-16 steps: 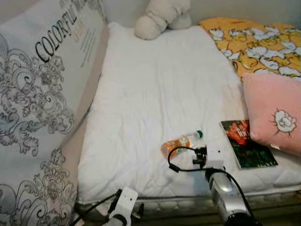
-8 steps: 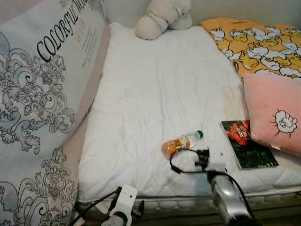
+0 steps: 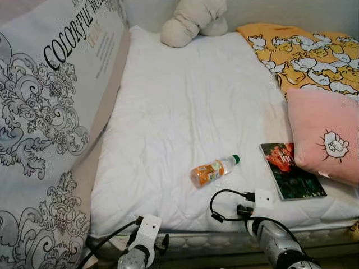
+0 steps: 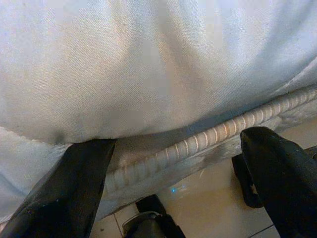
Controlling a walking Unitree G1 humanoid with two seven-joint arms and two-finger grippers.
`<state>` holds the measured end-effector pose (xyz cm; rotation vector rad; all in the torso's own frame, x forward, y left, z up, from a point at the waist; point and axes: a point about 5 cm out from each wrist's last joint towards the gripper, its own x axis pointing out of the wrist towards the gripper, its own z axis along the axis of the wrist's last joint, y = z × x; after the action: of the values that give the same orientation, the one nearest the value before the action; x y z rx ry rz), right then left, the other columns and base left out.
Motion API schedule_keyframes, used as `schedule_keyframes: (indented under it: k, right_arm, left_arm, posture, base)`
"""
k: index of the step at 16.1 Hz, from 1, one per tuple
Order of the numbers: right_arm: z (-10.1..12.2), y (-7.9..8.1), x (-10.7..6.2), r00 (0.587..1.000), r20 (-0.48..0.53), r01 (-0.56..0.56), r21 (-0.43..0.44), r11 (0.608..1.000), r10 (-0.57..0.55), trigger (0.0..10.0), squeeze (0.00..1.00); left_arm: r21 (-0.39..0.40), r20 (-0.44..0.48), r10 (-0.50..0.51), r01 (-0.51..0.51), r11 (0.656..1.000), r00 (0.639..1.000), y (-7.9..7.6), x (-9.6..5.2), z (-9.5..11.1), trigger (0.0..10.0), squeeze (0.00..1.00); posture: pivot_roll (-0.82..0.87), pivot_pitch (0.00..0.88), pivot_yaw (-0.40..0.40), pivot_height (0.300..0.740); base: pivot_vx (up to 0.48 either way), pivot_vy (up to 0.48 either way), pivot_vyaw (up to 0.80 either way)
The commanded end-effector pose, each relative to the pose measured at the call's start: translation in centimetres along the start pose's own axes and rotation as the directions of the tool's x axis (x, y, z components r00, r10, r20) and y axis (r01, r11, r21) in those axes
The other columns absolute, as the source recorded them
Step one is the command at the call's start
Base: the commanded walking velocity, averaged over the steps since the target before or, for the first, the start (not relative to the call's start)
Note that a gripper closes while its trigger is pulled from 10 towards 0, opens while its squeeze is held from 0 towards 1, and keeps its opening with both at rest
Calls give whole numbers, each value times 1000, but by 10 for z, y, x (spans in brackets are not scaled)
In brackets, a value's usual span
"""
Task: Clean up the room
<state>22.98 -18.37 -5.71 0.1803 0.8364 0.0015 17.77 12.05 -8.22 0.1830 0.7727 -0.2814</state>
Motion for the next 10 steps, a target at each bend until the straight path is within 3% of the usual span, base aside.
schedule_keyframes:
  k: [1, 2, 3, 5, 8, 10]
  right_arm:
    - [-43, 7, -5, 967, -249, -47, 3, 999, 46, 10000, 0]
    - [-55, 8, -8, 948, -317, -42, 10, 999, 43, 10000, 0]
    - [-72, 5, -14, 920, -392, -5, 19, 1000, 12, 10000, 0]
    - [-78, 0, -17, 905, -425, -10, -53, 999, -13, 10000, 0]
    - [-65, -1, -13, 932, -362, -39, -94, 995, 3, 10000, 0]
    - [-64, -5, -13, 937, -349, -22, -66, 998, -3, 10000, 0]
  left_arm:
    - [-132, 96, 108, -95, 987, 990, 46, 23, 87, 10000, 0]
    - [-152, 58, 103, -94, 984, 993, 43, 23, 80, 10000, 0]
    - [-135, -36, 74, -78, 988, 997, 36, 22, 62, 10000, 0]
    - [-17, -144, 50, -53, 998, 988, 29, 18, 40, 10000, 0]
    - [-53, -87, 51, -56, 997, 995, 26, 21, 50, 10000, 0]
    - [-76, -65, 83, -88, 993, 994, 27, 21, 55, 10000, 0]
  posture:
    - [88, 0, -13, 740]
    - [90, 0, -14, 740]
    - [102, 0, -20, 740]
    - [96, 0, -18, 740]
    - [83, 0, -8, 740]
    - [82, 0, -10, 740]
  base:
    - [0, 0, 0]
    - [0, 0, 0]
    - [0, 0, 0]
    - [0, 0, 0]
    - [0, 0, 0]
    - [0, 0, 0]
